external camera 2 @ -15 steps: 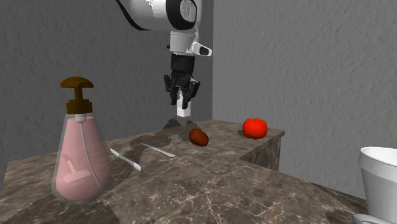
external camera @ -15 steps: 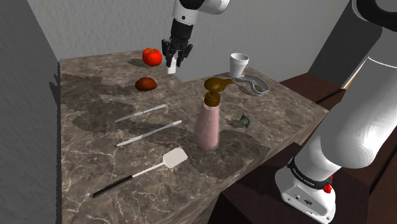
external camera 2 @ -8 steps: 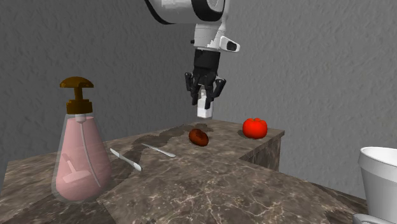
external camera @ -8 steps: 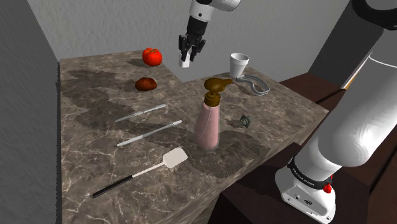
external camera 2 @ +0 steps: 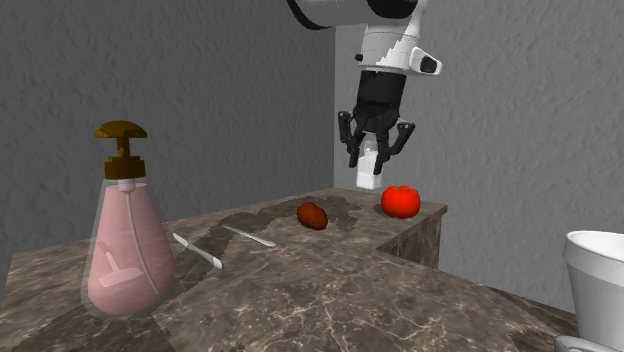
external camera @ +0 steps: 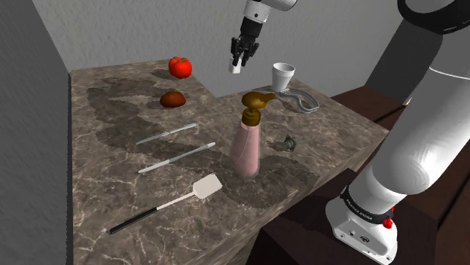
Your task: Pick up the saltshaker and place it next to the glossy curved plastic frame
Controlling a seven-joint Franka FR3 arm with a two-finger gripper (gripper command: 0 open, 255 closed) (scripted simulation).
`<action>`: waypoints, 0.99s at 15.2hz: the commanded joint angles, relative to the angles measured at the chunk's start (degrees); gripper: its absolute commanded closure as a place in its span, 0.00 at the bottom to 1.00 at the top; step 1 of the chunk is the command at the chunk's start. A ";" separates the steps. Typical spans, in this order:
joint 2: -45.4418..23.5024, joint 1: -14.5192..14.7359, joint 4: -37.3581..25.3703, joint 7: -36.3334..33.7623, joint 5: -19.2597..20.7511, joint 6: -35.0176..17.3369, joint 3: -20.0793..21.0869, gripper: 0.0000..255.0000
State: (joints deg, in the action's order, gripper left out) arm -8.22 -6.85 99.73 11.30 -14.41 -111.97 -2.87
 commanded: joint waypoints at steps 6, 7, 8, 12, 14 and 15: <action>-5.29 -5.53 -7.52 8.48 -1.31 4.38 -3.43 1.00; -6.29 -6.34 -8.95 9.58 -1.52 5.13 -3.87 1.00; -7.35 -7.17 -10.49 10.67 -1.74 5.90 -4.28 1.00; -12.22 -10.69 -17.69 14.72 -2.70 9.39 -5.68 1.00; -15.11 -12.58 -22.06 16.56 -3.22 11.42 -6.24 1.00; -16.69 -13.56 -24.48 17.42 -3.50 12.53 -6.48 1.00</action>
State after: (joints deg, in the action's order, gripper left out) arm -23.02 -19.28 78.17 27.65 -17.58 -100.82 -9.05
